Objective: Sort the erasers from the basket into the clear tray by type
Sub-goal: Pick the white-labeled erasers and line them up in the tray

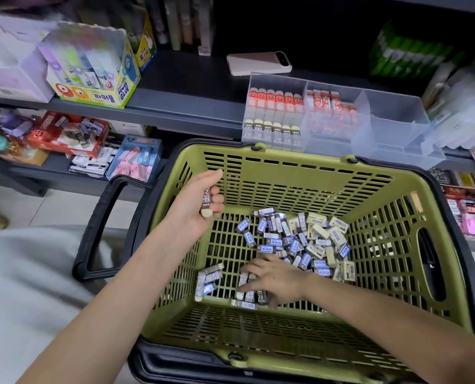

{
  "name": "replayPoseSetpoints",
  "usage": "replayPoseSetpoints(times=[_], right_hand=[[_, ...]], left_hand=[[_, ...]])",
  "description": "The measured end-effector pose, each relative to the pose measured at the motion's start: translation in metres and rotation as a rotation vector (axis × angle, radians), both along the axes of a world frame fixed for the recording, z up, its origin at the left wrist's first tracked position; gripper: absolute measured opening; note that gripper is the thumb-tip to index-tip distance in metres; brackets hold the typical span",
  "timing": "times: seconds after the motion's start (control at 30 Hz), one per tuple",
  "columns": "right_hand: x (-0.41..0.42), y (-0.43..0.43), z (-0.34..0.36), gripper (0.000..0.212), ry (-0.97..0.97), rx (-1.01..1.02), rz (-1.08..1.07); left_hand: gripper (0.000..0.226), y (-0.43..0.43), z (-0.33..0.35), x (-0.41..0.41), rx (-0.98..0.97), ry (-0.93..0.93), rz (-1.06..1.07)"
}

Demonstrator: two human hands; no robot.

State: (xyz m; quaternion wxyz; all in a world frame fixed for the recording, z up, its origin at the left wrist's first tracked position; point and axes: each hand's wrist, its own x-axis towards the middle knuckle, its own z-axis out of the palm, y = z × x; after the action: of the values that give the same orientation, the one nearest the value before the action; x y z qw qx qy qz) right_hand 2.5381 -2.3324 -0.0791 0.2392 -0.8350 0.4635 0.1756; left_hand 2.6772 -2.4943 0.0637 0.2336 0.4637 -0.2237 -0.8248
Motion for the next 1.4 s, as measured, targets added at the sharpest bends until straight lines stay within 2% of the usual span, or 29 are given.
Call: replayPoseSetpoints(times=[0.13, 0.27, 0.47, 0.63, 0.9, 1.03, 1.17, 1.2, 1.27, 1.4], right_hand=[[-0.011, -0.011, -0.008, 0.081, 0.012, -0.060, 0.088], [-0.013, -0.018, -0.014, 0.062, -0.069, -0.084, -0.078], [0.003, -0.030, -0.025, 0.059, -0.129, -0.131, -0.330], [-0.001, -0.027, -0.027, 0.076, -0.024, -0.113, -0.131], [0.008, -0.028, -0.024, 0.056, -0.150, -0.168, -0.338], [0.009, -0.026, 0.006, 0.050, -0.455, -0.167, -0.822], [0.008, -0.033, 0.066, 0.029, -1.033, -0.096, -1.300], [0.008, -0.037, 0.081, 0.027, -1.144, -0.124, -1.374], [0.011, -0.044, 0.108, 0.028, -1.246, -0.226, -1.449], [0.032, -0.063, 0.139, 0.037, -1.267, -0.323, -1.448]], left_hand=[[0.020, 0.000, 0.001, -0.001, 0.041, 0.036, -0.088], [0.024, 0.001, 0.002, -0.003, -0.014, 0.038, -0.130], [0.015, 0.000, 0.001, -0.003, -0.052, 0.014, -0.144], [0.013, -0.003, 0.000, -0.003, -0.047, 0.028, -0.135], [0.013, -0.001, -0.005, -0.004, -0.084, -0.036, -0.139], [0.016, -0.002, -0.010, -0.003, -0.048, -0.098, -0.091], [0.042, 0.001, -0.009, -0.005, 0.028, -0.023, 0.012], [0.048, 0.002, -0.008, -0.007, 0.018, 0.011, 0.028], [0.056, 0.004, -0.008, -0.010, -0.058, 0.060, 0.017], [0.065, 0.018, -0.004, -0.018, -0.203, 0.186, -0.098]])
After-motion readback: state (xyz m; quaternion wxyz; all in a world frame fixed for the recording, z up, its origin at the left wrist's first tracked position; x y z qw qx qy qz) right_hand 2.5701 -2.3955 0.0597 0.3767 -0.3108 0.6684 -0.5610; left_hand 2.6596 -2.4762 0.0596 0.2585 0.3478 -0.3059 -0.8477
